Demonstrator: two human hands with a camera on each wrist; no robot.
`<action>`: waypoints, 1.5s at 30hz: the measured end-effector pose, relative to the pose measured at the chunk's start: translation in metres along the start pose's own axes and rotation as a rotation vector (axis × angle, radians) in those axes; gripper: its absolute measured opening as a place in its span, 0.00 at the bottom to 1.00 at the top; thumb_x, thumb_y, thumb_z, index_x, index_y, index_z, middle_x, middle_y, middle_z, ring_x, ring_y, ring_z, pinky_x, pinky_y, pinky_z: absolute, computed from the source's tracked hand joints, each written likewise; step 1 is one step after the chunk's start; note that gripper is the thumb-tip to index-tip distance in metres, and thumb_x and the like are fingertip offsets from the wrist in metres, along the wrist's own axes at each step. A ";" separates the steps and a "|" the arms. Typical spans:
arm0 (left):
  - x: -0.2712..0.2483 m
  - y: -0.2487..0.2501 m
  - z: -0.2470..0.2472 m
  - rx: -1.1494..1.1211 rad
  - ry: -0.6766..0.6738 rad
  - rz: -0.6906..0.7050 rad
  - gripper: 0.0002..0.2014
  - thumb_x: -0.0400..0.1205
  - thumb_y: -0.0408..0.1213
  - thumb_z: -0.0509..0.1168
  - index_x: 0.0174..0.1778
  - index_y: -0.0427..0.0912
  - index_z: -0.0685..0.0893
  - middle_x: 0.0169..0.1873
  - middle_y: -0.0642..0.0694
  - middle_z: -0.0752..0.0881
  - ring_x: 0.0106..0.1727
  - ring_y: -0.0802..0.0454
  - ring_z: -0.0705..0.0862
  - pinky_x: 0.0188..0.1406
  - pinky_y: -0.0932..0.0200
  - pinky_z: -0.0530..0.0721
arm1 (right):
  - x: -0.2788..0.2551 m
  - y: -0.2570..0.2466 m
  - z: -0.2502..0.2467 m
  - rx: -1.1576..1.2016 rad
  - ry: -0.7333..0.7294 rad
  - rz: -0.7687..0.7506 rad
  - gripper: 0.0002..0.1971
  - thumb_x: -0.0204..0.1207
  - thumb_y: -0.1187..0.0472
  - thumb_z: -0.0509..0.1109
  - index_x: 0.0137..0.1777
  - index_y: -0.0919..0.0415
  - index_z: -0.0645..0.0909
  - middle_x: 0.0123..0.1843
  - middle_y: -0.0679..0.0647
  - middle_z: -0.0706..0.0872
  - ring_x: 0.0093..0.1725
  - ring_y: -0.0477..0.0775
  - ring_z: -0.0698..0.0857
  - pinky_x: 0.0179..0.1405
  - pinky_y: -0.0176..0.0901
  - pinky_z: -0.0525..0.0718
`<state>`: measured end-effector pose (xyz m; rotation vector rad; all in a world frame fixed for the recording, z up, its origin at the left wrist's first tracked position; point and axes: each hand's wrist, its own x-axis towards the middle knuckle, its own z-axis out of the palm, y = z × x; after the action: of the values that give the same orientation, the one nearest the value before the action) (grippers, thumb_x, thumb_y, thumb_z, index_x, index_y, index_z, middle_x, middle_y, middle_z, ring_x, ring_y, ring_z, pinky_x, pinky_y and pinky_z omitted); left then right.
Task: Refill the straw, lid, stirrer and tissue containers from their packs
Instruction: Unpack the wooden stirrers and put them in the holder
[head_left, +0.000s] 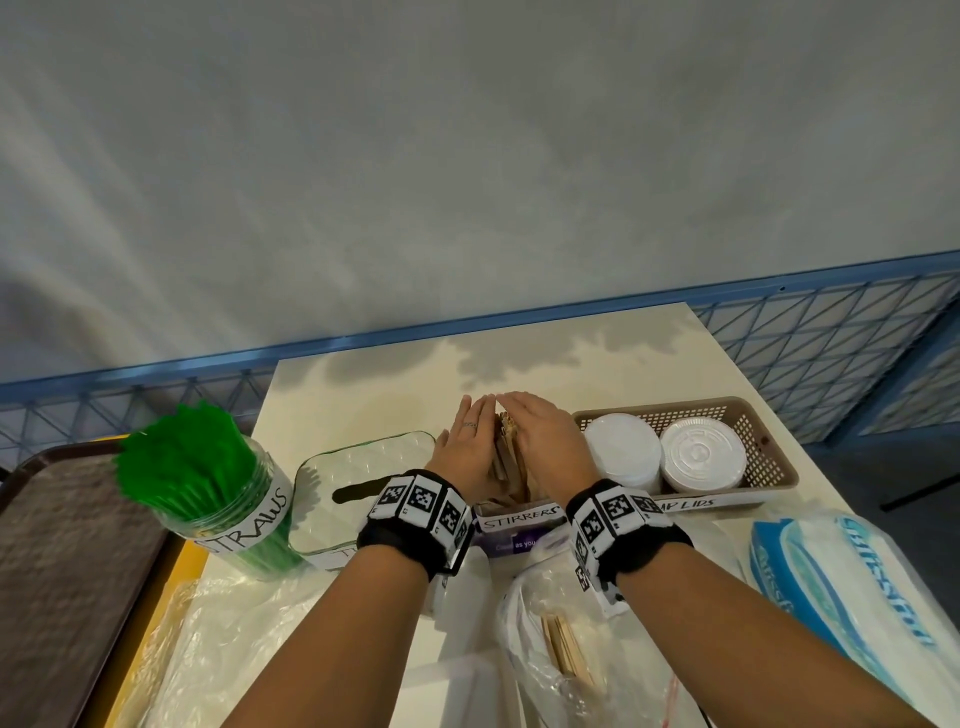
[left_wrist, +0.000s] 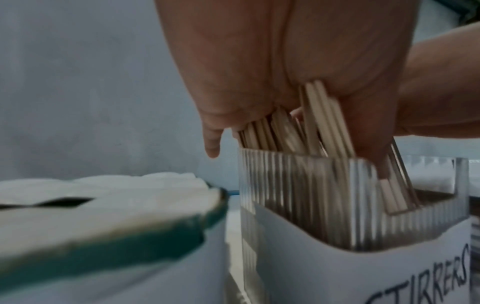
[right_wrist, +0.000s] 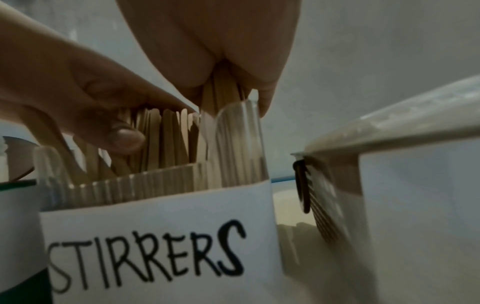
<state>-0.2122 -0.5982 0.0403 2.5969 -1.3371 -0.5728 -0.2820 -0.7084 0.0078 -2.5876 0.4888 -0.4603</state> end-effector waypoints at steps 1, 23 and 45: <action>0.000 0.000 0.001 -0.004 0.014 0.002 0.53 0.74 0.46 0.72 0.81 0.37 0.38 0.83 0.46 0.41 0.83 0.49 0.37 0.80 0.42 0.53 | 0.000 -0.002 -0.003 -0.038 -0.032 -0.003 0.28 0.79 0.67 0.55 0.80 0.53 0.62 0.72 0.53 0.76 0.70 0.54 0.74 0.68 0.53 0.73; -0.049 -0.002 -0.008 -0.194 0.238 -0.109 0.11 0.72 0.28 0.72 0.35 0.44 0.76 0.31 0.50 0.80 0.36 0.50 0.81 0.35 0.64 0.74 | -0.056 -0.042 -0.016 0.004 -0.373 0.174 0.09 0.79 0.60 0.65 0.57 0.59 0.82 0.51 0.54 0.87 0.52 0.52 0.85 0.58 0.43 0.82; -0.045 0.008 -0.007 -0.173 0.493 -0.060 0.18 0.74 0.39 0.72 0.52 0.37 0.72 0.45 0.45 0.78 0.42 0.44 0.79 0.36 0.55 0.76 | -0.060 -0.047 -0.034 0.220 -0.201 0.145 0.06 0.78 0.65 0.66 0.52 0.57 0.82 0.40 0.46 0.83 0.40 0.44 0.81 0.48 0.34 0.81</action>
<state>-0.2394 -0.5663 0.0606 2.4215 -1.0039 -0.0385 -0.3365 -0.6577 0.0460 -2.3362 0.5193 -0.1900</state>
